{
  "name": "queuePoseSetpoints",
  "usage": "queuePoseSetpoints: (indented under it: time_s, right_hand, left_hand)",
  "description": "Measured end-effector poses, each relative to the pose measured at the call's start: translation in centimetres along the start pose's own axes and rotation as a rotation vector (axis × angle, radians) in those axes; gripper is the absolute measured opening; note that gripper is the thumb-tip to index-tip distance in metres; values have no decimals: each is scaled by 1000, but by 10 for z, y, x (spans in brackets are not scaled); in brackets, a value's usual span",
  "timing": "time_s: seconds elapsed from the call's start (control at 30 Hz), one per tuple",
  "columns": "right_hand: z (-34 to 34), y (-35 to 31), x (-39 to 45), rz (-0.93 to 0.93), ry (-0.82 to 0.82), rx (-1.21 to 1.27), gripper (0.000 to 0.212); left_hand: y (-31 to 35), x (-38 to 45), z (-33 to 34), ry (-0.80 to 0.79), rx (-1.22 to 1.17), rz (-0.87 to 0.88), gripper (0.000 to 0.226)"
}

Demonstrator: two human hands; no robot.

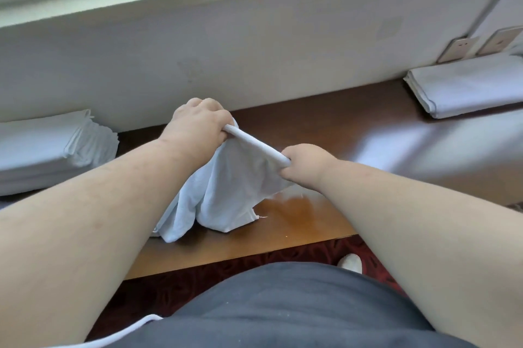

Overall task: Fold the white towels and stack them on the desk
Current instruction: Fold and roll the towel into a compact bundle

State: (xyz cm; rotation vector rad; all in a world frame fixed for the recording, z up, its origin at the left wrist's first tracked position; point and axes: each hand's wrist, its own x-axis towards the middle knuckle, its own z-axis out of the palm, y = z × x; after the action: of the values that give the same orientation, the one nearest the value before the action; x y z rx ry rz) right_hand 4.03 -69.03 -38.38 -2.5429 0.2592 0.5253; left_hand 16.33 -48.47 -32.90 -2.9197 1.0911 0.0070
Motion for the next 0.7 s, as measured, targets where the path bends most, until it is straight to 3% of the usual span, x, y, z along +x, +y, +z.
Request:
queuePoseSetpoints:
  time_s: [0.13, 0.23, 0.3, 0.37, 0.5, 0.6, 0.7]
  right_hand:
    - [-7, 17, 1, 41, 204, 441, 14]
    - [-17, 15, 7, 106, 245, 797, 23]
    - [-26, 17, 14, 164, 247, 1007, 20]
    - [-35, 23, 20, 196, 241, 1146, 10]
    - [-49, 45, 27, 232, 221, 1344, 9]
    - [-59, 61, 30, 193, 113, 1561, 17]
    - [-74, 81, 36, 179, 53, 1674, 43]
  left_hand:
    - [15, 14, 9, -19, -59, -140, 27]
    - [54, 23, 12, 5, -190, -64, 45]
    - [88, 24, 18, 42, -367, 0, 36]
    - [119, 23, 24, 9, -567, -81, 33]
    - [151, 34, 33, -40, -655, -229, 73]
    - [161, 59, 33, -37, -678, -274, 51]
    - [173, 82, 29, -4, -690, -330, 28]
